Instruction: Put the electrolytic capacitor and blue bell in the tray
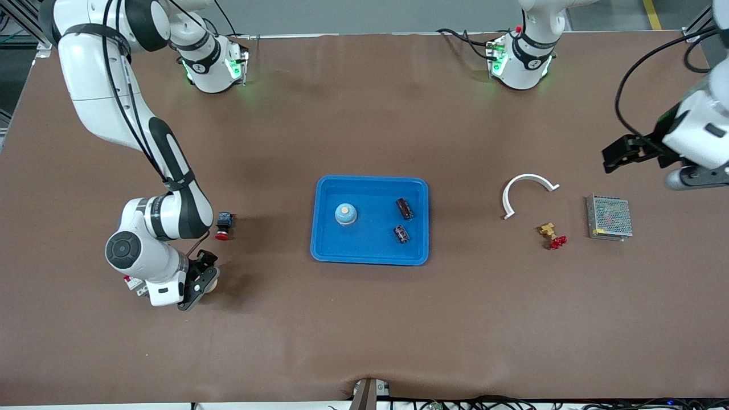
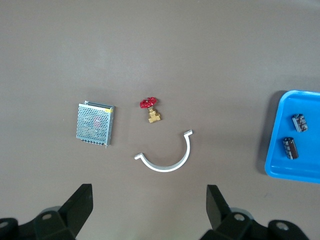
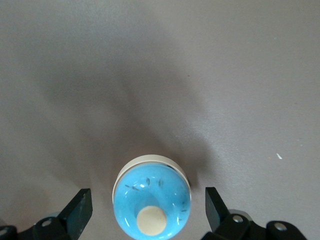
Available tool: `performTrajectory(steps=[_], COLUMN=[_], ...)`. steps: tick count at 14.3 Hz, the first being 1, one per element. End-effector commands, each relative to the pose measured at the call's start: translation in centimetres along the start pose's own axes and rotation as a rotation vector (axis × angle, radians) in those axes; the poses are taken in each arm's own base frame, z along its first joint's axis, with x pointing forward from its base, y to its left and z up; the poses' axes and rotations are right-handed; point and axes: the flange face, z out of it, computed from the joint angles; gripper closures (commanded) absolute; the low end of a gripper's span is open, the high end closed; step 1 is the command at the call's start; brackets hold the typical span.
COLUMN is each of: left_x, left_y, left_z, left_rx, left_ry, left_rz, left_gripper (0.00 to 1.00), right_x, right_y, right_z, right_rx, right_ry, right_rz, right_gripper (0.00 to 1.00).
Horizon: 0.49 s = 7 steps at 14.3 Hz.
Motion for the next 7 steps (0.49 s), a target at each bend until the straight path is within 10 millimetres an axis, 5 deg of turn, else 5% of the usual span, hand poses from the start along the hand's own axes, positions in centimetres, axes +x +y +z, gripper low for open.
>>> performTrajectory(steps=[1, 7], left_x=[-1.7, -3.0], left_y=[-2.0, -2.5], left_z=[-1.0, -0.6], left_rx=[-0.004, 0.003], left_ry=[0.003, -0.013], left_rz=[0.047, 0.054], left_gripper=[0.00, 0.00], right_x=[-0.4, -0.7], right_y=[0.0, 0.0], right_z=[0.5, 1.5], right_rx=[0.010, 0.044], right_ry=[0.023, 0.049], right_rz=[-0.010, -0.006], right_gripper=[0.00, 0.00])
